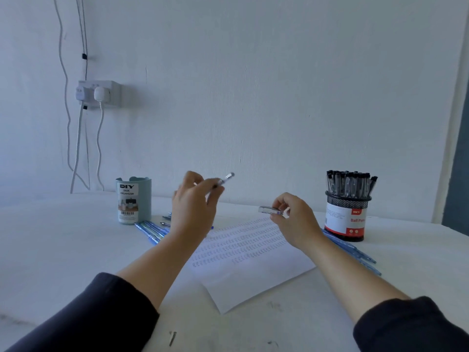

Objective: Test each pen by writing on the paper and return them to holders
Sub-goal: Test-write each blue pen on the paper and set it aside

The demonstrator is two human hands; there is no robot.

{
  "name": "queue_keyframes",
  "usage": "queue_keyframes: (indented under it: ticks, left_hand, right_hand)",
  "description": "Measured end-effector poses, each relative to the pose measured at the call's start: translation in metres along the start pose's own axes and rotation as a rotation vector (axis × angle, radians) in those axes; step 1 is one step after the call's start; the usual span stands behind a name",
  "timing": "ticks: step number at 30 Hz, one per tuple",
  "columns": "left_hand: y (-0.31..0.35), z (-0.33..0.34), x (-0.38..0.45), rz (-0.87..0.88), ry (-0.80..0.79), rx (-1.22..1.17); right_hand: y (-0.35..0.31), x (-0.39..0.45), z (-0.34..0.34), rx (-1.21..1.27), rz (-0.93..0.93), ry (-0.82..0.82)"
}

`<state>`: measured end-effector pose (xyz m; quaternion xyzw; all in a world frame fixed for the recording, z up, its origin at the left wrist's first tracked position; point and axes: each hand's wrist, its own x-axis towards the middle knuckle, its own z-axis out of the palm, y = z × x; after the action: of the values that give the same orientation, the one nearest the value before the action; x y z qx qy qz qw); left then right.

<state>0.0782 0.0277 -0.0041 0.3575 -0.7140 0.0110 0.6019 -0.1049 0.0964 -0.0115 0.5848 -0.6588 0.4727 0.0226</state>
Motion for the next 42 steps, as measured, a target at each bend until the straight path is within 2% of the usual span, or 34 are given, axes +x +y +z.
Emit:
queue_keyframes:
  ticks: [6, 9, 13, 27, 35, 42]
  left_hand:
    - [0.022, -0.004, -0.002, -0.726, 0.005, -0.670]
    - [0.025, -0.004, -0.003, -0.877, 0.036, -0.836]
    - [0.026, -0.007, -0.002, -0.907, 0.081, -0.880]
    - [0.023, -0.002, -0.007, -0.844, 0.072, -0.803]
    - [0.026, 0.006, -0.013, -0.803, -0.051, -0.759]
    - [0.027, 0.006, -0.016, -0.932, -0.111, -0.828]
  right_hand:
    - [0.001, 0.003, 0.005, 0.133, 0.076, -0.038]
    - [-0.001, 0.002, 0.007, 0.131, 0.081, -0.061]
    - [-0.002, 0.001, 0.007, 0.114, 0.084, -0.069]
    - [-0.004, -0.001, 0.005, 0.122, 0.075, -0.081]
    - [-0.010, -0.003, 0.007, 0.153, 0.047, -0.132]
    - [-0.015, -0.002, -0.002, 0.160, 0.051, -0.152]
